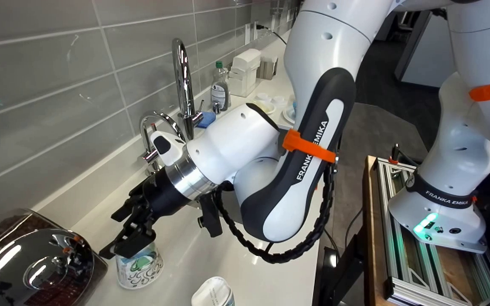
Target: Turn the coffee cup at the back upside down.
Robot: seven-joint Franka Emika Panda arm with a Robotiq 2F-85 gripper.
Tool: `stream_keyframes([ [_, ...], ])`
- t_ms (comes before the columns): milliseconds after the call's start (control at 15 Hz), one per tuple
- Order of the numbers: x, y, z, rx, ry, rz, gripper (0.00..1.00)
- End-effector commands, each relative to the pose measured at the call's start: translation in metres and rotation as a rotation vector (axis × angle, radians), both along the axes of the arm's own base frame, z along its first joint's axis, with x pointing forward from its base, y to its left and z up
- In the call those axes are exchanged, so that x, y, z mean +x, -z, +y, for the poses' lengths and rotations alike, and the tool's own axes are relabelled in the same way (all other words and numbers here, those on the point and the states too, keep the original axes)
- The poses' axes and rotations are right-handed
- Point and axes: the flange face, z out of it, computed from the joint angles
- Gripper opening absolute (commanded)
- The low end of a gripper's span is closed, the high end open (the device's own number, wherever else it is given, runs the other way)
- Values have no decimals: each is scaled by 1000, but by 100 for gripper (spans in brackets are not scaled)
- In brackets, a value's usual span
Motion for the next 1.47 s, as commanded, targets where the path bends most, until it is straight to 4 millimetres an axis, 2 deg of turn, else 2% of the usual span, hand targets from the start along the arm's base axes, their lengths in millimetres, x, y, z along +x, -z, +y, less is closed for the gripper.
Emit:
stream_keyframes([
  [0,1,13,0,-5,26,17,100],
  [200,0,14,-1,-11,35,18,100],
  [400,-2,4,-4,-14,47,6,100],
  [933,-17,-46,-13,-15,100,14,100],
  [1400,-41,-80,-33,-105,181,221,100],
])
